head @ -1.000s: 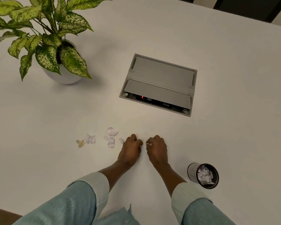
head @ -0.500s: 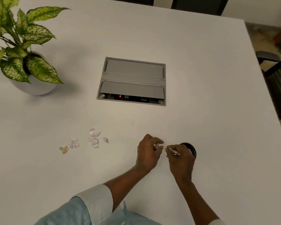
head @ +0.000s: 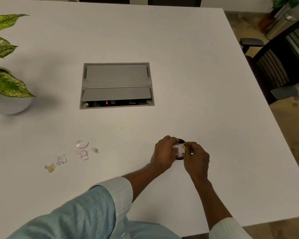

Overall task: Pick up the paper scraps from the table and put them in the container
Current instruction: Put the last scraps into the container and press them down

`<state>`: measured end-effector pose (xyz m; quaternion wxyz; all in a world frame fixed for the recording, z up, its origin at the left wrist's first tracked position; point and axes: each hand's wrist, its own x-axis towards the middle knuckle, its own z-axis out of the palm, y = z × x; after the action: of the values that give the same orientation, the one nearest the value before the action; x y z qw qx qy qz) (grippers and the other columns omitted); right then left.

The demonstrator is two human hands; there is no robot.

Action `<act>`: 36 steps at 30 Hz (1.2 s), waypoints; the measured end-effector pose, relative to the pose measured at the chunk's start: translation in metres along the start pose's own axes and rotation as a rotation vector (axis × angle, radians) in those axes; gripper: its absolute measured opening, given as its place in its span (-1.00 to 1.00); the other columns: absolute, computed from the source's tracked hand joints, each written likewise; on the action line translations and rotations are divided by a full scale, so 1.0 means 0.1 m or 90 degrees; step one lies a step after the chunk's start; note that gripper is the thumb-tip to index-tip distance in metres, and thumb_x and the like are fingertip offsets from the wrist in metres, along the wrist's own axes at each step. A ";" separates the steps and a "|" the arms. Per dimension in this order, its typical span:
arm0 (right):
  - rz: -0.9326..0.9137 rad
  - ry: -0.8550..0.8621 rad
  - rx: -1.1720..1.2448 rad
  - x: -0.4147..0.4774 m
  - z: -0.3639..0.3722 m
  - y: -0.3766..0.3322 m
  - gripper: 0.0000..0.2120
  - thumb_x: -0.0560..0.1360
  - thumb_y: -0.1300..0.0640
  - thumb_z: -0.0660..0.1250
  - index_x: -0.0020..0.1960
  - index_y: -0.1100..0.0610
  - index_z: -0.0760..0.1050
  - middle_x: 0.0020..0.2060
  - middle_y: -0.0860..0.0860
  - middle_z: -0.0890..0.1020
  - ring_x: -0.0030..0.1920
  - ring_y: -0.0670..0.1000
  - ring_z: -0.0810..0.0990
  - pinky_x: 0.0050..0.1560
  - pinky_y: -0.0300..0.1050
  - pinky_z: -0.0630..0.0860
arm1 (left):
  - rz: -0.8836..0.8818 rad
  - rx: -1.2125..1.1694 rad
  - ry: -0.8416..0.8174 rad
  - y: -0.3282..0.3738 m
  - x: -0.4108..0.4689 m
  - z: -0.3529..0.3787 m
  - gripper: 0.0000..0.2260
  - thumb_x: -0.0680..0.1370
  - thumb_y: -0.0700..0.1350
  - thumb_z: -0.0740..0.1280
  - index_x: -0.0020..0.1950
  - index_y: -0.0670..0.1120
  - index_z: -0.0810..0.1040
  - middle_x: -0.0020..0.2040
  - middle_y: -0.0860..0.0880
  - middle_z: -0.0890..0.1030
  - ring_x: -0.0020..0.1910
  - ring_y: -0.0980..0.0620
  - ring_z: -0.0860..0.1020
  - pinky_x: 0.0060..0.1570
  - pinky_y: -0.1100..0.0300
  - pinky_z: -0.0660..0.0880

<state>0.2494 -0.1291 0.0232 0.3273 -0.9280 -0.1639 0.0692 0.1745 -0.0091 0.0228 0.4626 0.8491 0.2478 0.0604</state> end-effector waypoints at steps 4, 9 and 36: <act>-0.047 -0.014 -0.021 -0.09 0.02 0.03 -0.73 0.53 0.38 0.30 0.13 0.15 0.63 0.02 0.06 0.71 0.00 0.10 0.68 -0.03 -0.10 0.58 | 0.009 0.003 0.049 -0.13 -0.10 -0.05 -0.76 0.58 -0.22 0.35 0.24 -0.07 0.60 0.10 0.00 0.66 -0.07 0.04 0.62 -0.05 0.07 0.61; -0.223 -0.101 -0.223 -0.28 0.17 0.17 -0.63 0.54 0.27 0.29 0.33 0.11 0.54 0.27 0.05 0.64 0.27 0.06 0.61 0.34 0.12 0.43 | -0.034 0.197 -0.012 -0.53 -0.40 -0.23 -0.60 0.62 -0.02 0.37 0.43 -0.06 0.43 0.34 0.01 0.50 0.25 0.00 0.53 0.08 0.02 0.59; -0.468 -0.098 -0.135 0.02 0.67 -0.69 -0.92 0.52 0.29 0.43 -0.01 0.17 0.63 -0.08 0.01 0.63 -0.03 0.06 0.59 -0.24 -0.04 0.57 | -0.242 0.455 -0.406 -1.68 -0.91 -0.83 0.70 -0.10 0.61 0.48 0.48 -0.22 -0.59 0.43 -0.36 -0.64 0.38 -0.45 -0.65 0.31 -0.60 -0.37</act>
<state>0.2173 -0.0385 0.0144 0.2192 -0.8281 -0.5160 -0.0006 0.0065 0.0850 -0.0557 0.1992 0.8704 0.2495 -0.3748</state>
